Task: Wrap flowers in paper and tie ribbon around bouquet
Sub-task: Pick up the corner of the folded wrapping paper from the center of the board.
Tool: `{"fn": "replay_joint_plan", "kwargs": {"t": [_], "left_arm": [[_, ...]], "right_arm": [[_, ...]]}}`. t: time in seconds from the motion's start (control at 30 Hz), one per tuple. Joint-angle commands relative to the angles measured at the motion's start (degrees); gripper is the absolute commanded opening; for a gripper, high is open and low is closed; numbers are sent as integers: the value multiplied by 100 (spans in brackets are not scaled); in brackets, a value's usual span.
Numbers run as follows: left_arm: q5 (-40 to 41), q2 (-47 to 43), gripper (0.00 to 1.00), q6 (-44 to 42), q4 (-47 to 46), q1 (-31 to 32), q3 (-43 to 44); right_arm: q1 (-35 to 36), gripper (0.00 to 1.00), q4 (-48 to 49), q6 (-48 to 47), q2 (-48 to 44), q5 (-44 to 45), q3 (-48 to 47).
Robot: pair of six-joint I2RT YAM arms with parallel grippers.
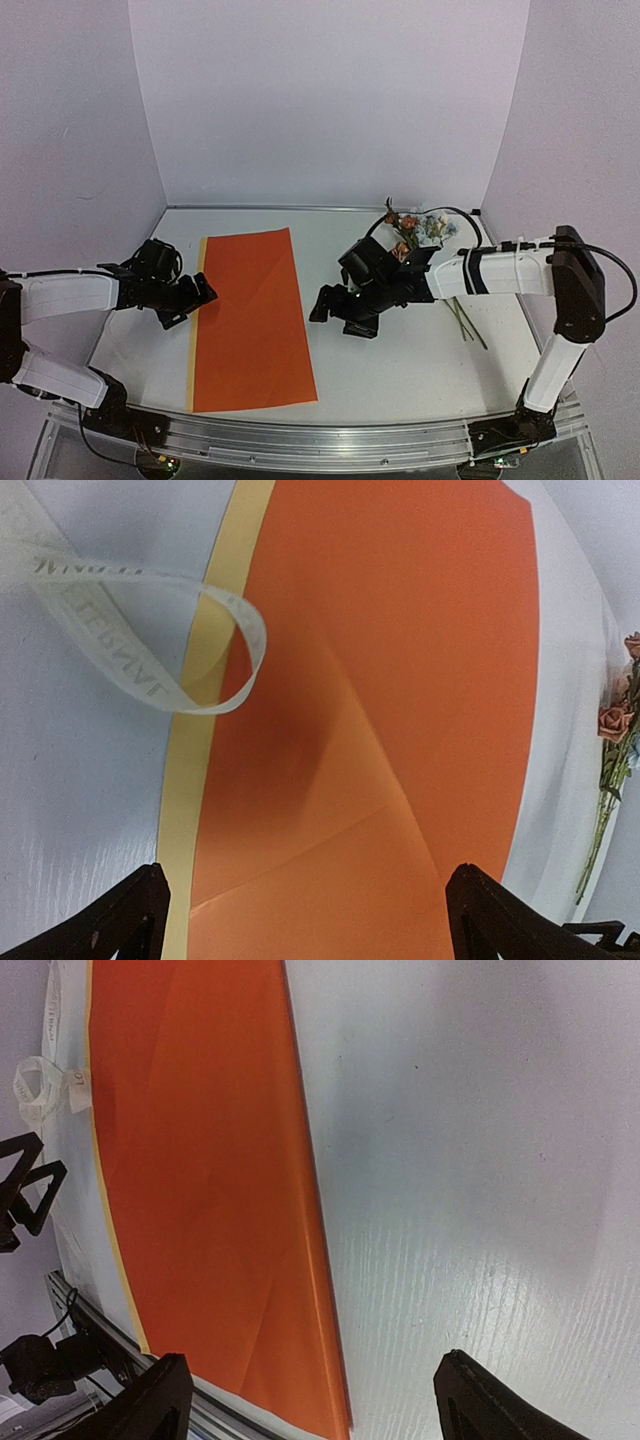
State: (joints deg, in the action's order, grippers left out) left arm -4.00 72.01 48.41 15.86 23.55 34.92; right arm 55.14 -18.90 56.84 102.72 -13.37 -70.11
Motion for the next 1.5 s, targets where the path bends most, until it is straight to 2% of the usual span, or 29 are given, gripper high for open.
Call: {"fn": "replay_joint_plan", "kwargs": {"t": [0.0,0.47,0.93,1.1,1.3,1.47], "left_arm": [[36,-117,100,261,-297,84,-202],[-2,174,94,719,-654,741,-528],[-103,1239,94,726,-1357,1298,85],[-8,808,96,718,-1039,1299,91],[60,74,99,578,-289,1293,-5],[62,-188,99,635,-51,1287,-159]], "right_arm": [[80,84,299,87,205,-60,68],[143,75,318,-155,88,-44,569],[284,75,132,-266,-360,371,990],[367,75,87,-265,-318,369,976],[741,75,-279,-616,-599,905,941],[1047,74,-461,-754,-323,1077,673]]}}
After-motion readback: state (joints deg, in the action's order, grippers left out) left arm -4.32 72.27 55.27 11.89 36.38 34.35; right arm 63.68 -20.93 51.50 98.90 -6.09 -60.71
